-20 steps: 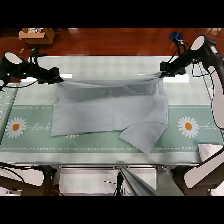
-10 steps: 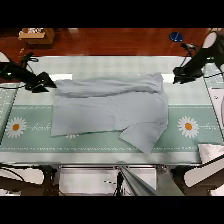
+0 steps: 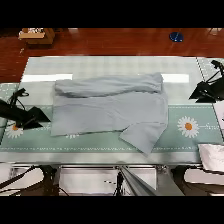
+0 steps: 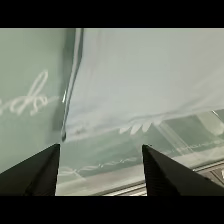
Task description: Fold the shirts.
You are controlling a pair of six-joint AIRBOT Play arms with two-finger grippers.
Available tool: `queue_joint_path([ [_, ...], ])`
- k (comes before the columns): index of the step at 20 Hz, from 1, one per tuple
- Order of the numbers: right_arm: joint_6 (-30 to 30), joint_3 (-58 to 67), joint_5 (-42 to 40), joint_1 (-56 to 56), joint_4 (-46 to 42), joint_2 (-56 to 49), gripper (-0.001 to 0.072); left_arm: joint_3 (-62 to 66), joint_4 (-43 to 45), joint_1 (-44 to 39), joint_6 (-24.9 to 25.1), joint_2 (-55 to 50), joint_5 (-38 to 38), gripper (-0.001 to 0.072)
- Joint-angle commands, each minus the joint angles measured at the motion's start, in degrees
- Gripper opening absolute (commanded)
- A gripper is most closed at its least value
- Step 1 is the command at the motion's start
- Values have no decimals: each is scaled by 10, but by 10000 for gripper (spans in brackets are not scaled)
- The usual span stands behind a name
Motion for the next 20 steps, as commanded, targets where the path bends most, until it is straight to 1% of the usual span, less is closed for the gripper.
queue_joint_path([
  [1,-33,-95,-64,-29,55,44,478,-105,-14,31,31,38,38,588],
  [4,-49,-118,-70,-27,94,44,478,-115,-59,20,32,25,102,587],
  [7,-50,-118,-69,-27,114,45,478,-115,-104,-10,28,-2,161,587],
  [9,-50,-118,-69,-27,122,47,478,-114,-110,-43,19,-32,171,587],
  [12,-50,-118,-70,-28,121,60,478,-114,-110,-82,19,-82,175,587],
  [13,-50,-118,-71,-28,121,66,478,-114,-111,-90,19,-95,177,573],
  [14,-49,-118,-72,-27,121,73,477,-114,-112,-94,14,-103,180,413],
  [15,-49,-118,-72,-28,121,79,477,-114,-114,-95,14,-106,179,153],
  [16,-49,-118,-71,-28,119,86,477,-114,-116,-95,14,-106,178,20],
  [17,-49,-118,-71,-28,110,92,477,-114,-115,-95,15,-105,176,22],
  [20,-44,-130,-56,-32,39,96,477,-114,-115,-94,19,-105,162,21],
])
